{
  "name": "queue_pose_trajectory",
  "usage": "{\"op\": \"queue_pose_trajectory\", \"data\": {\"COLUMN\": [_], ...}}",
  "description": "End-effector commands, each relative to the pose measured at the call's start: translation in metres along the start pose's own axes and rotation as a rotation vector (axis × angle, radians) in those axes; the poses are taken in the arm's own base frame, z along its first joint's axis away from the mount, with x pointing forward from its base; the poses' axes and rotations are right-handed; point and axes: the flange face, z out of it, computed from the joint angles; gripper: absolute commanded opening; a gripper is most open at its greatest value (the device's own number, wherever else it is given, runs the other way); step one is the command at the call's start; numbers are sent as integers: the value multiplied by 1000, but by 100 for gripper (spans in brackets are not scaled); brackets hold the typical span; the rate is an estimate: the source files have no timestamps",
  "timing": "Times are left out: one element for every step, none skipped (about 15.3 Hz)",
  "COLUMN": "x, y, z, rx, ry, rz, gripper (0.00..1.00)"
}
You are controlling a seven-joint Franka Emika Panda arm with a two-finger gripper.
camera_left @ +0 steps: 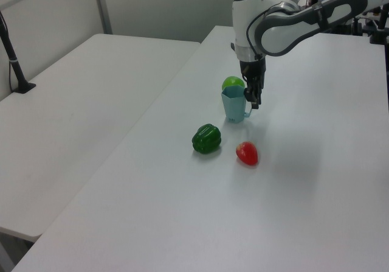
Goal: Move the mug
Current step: 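Close the gripper on the rim of the light blue mug, then drag the gripped mug across the table away from the fruits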
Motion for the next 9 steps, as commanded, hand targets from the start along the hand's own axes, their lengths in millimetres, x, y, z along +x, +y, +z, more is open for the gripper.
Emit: {"op": "queue_pose_trajectory", "data": {"x": [-18,-25,-34,-44,-55,-65,-75,-85,-95], "y": [6,7,9,9,8,8,9,11,13], "z": [-23,-26,-28,-26,-18,-14,-12,-12,-12], "rx": [-13,-11,-8,-6,-7,-6,-3,1,4], "ry": [24,20,14,0,-32,-49,-61,-69,-76], "rz": [6,4,3,-3,-7,-10,-10,-8,-8], "gripper": [3,1,1,1,1,1,1,1,1]}}
